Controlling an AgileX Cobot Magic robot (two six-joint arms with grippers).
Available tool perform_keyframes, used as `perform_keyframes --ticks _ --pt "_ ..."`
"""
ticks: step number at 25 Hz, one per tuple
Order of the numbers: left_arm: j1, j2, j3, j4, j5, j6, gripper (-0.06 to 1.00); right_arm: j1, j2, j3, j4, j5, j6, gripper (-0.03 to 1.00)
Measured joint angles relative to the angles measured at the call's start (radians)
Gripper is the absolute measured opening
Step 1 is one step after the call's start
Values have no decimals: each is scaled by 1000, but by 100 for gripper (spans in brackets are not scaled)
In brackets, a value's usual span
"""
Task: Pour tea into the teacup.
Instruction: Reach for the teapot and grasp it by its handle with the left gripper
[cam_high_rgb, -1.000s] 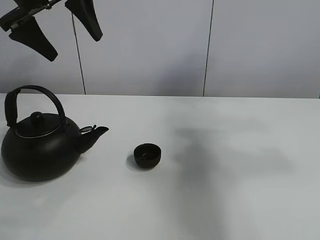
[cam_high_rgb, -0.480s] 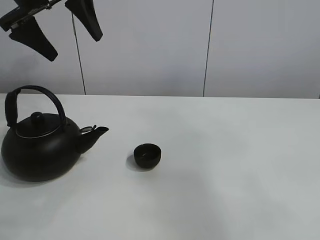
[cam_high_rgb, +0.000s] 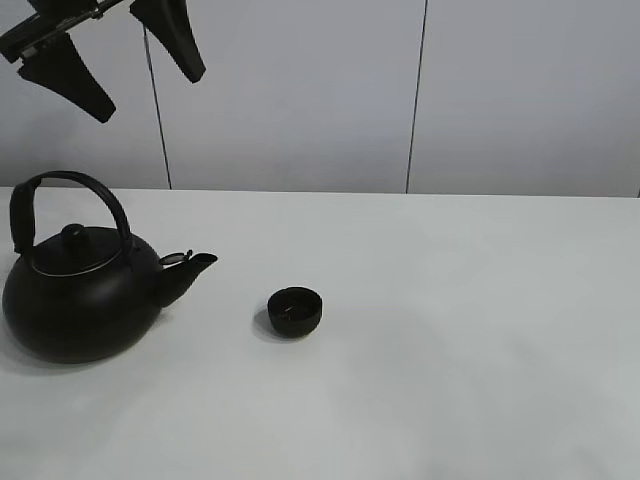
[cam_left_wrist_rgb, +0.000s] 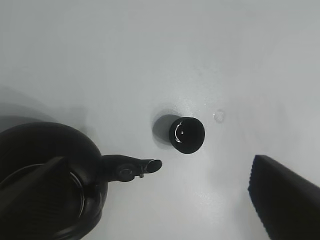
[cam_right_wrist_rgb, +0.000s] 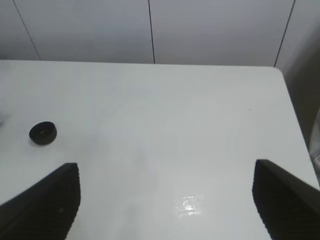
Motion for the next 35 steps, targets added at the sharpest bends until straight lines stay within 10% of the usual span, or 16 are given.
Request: perform_keyframes --ticks 35 --pt "0 0 0 -1 -49 0 69 0 -63 171 -20 35 1 64"
